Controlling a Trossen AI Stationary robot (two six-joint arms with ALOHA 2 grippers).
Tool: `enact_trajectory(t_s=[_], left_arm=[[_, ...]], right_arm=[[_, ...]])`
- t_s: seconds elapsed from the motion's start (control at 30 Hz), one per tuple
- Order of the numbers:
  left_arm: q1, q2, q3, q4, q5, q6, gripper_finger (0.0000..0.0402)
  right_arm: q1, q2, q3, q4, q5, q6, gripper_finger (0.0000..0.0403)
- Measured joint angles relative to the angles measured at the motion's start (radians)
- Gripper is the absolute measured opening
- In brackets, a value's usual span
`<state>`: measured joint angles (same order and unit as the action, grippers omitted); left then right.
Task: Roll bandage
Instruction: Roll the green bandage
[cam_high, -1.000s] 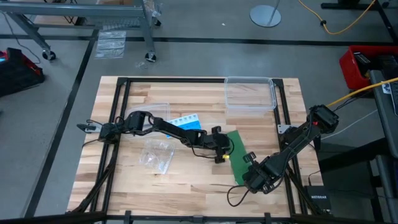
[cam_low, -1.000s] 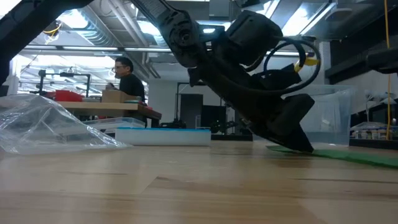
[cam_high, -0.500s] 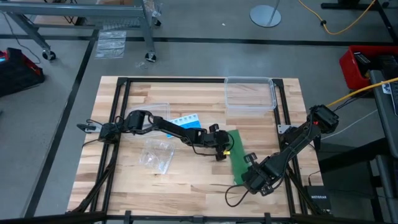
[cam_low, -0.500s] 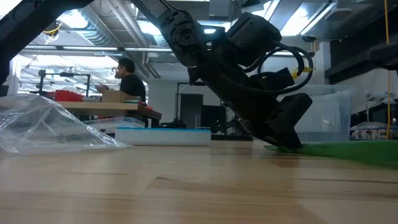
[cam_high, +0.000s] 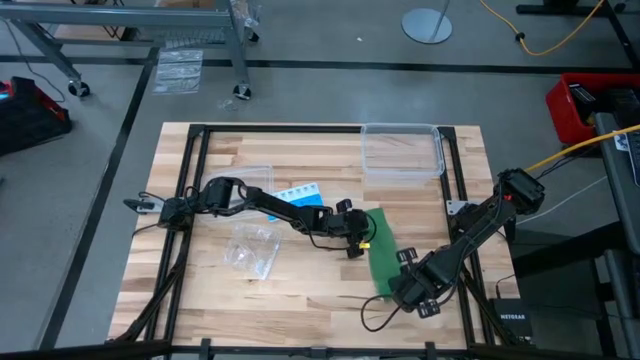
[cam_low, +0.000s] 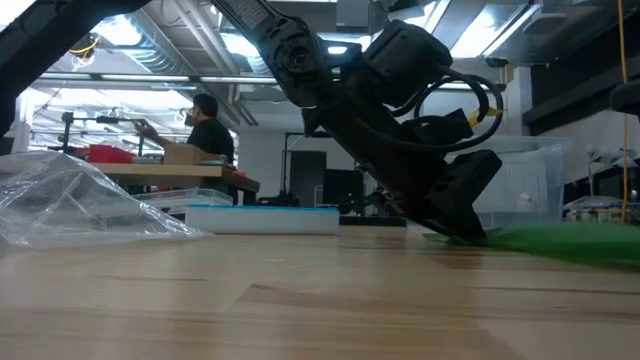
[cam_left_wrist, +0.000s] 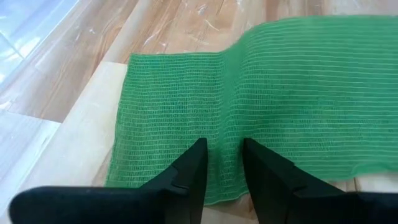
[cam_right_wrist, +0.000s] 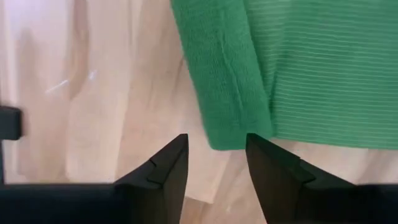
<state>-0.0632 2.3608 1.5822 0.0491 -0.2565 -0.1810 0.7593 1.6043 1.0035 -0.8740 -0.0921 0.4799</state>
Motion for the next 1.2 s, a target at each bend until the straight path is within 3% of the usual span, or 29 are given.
enact_trajectory(t_s=[0.9, 1.2], left_arm=[[0.028, -0.017, -0.001, -0.040, 0.004, 0.023, 0.0095], [0.081, -0.055, -0.004, -0.120, -0.001, -0.021, 0.0095]], right_arm=[[0.000, 0.000, -0.036, 0.116, 0.032, 0.020, 0.0166], [0.000, 0.000, -0.036, 0.118, 0.107, 0.016, 0.0165]])
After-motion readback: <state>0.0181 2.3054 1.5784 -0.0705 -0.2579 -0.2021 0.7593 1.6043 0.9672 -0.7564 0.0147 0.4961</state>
